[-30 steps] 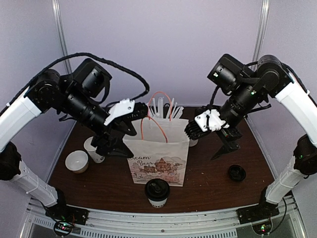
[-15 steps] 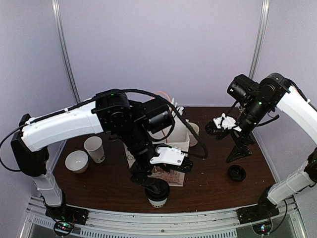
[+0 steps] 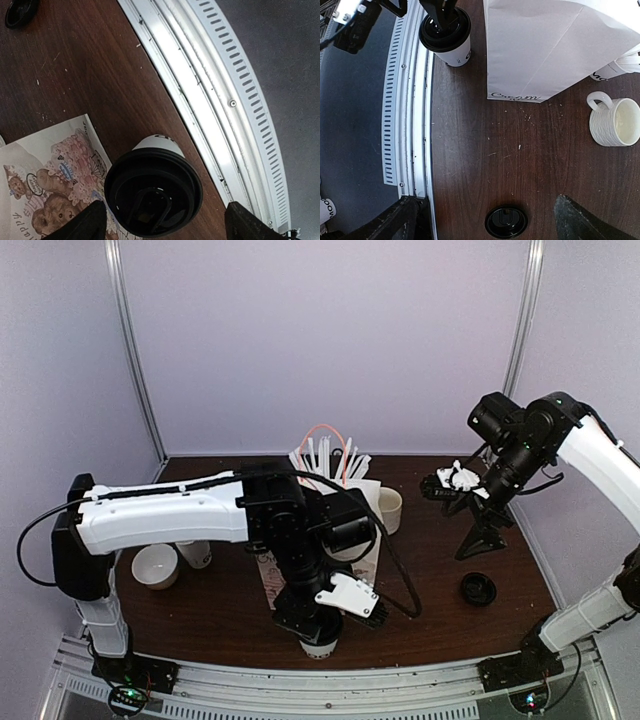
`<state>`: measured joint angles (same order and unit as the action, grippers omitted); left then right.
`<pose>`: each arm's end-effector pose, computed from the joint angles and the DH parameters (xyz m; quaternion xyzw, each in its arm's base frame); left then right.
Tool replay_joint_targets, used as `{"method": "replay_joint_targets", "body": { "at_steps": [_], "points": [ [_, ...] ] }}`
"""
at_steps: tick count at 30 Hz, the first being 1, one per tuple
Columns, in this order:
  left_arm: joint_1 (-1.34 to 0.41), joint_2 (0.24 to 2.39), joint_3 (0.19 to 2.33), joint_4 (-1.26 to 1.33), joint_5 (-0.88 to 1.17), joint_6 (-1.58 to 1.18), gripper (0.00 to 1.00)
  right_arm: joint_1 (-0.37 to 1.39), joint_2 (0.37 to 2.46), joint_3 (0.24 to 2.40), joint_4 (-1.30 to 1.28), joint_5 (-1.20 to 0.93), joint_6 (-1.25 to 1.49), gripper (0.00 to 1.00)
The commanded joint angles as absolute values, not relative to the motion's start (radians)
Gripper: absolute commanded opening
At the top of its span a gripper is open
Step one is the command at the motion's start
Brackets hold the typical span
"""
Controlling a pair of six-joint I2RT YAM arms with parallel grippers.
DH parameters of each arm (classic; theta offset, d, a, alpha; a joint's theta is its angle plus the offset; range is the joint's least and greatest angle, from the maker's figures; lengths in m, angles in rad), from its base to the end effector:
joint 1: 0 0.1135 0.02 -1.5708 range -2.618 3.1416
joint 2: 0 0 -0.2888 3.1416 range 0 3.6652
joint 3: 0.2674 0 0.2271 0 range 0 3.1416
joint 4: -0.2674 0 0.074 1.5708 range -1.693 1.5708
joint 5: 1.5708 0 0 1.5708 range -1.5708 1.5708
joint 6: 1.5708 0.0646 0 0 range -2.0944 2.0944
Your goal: Pack the takeout coffee
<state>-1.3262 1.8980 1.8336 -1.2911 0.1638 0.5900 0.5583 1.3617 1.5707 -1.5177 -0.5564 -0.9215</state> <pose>0.0781 -0.3564 0.2982 0.8157 0.5626 -0.1144 0.0706 0.1475 0.1324 0.3757 -0.6692 0.6799 0.2451 0.1728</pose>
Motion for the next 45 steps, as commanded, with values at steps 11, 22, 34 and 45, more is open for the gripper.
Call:
{"method": "replay_joint_targets", "body": {
  "at_steps": [11,22,34,45],
  "points": [
    [-1.329,1.945,1.78,-1.212,0.032,0.637,0.85,0.549,1.374,1.551,-1.513,-0.608,-0.944,0.99],
    [-1.329,1.942,1.761,-1.224,0.039,0.635,0.83,0.549,1.37,1.531,-1.519,-0.604,-0.949,0.99],
    [-1.328,1.927,1.78,-1.243,0.073,0.628,0.85,0.55,1.383,1.526,-1.527,-0.618,-0.953,0.99],
    [-1.327,1.91,1.786,-1.23,0.061,0.627,0.88,0.549,1.394,1.518,-1.528,-0.622,-0.954,0.99]
  ]
}}
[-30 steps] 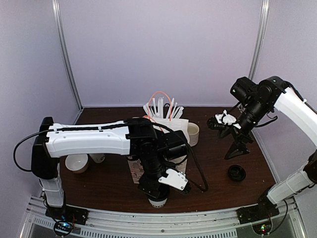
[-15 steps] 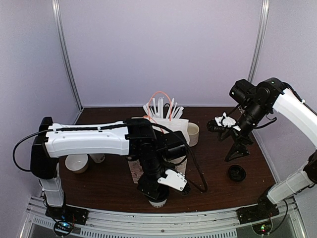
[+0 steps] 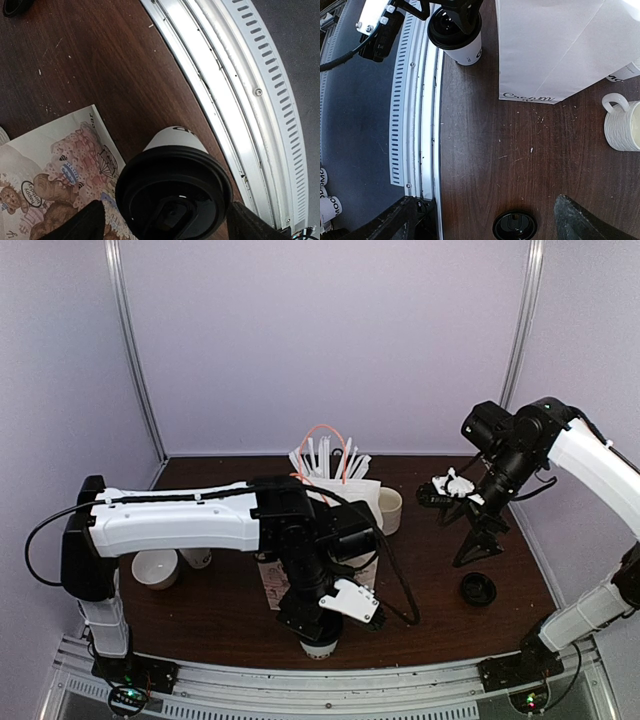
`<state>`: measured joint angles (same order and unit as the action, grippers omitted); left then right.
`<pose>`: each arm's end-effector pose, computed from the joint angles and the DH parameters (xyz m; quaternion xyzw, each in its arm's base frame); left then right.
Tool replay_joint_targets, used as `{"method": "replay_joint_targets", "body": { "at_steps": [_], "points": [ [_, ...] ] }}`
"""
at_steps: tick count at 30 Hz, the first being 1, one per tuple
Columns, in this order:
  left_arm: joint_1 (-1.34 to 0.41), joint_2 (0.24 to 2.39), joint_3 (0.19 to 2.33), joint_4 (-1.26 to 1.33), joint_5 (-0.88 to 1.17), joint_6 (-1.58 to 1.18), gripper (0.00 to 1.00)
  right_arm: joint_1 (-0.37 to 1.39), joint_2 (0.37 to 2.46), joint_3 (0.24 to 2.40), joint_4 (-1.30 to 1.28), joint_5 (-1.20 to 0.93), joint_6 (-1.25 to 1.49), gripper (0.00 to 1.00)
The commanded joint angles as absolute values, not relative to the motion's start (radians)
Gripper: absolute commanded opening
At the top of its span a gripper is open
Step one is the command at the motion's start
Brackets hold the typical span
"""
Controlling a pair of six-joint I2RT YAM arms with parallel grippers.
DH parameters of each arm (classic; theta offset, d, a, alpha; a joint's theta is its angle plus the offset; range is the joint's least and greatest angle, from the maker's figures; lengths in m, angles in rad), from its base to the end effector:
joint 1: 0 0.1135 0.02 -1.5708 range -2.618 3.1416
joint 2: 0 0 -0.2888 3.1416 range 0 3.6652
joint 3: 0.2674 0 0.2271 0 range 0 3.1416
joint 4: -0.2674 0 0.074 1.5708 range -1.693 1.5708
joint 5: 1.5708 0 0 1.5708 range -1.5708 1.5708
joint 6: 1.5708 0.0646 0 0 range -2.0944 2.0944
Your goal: Pack the takeout coffee
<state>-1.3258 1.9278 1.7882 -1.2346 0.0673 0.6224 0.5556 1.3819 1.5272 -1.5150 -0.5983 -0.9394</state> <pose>0.0863 -0.3631 0.2772 0.8246 0.5561 -0.0652 0.0805 0.1501 0.1360 0.3634 -0.6680 0.6772 0.2695 0.1501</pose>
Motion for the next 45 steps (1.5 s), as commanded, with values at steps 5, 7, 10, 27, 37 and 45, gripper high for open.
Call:
{"method": "replay_joint_targets", "body": {
  "at_steps": [5,7,10,27,37,45],
  "points": [
    [-1.316,1.92,1.781,-1.221,0.071,0.632,0.87,0.549,1.399,1.518,-1.533,-0.625,-0.955,0.99],
    [-1.316,1.922,1.776,-1.227,0.069,0.632,0.85,0.549,1.399,1.516,-1.534,-0.623,-0.957,0.99],
    [-1.316,1.923,1.773,-1.238,0.089,0.63,0.84,0.549,1.397,1.511,-1.532,-0.623,-0.958,0.99],
    [-1.315,1.937,1.758,-1.237,0.107,0.629,0.75,0.549,1.406,1.508,-1.528,-0.625,-0.959,0.99],
    [-1.318,1.929,1.709,-1.216,0.086,0.637,0.81,0.549,1.415,1.514,-1.529,-0.64,-0.958,0.99],
    [-1.319,1.93,1.739,-1.228,0.074,0.628,0.74,0.549,1.413,1.521,-1.524,-0.634,-0.956,0.99]
  ]
}}
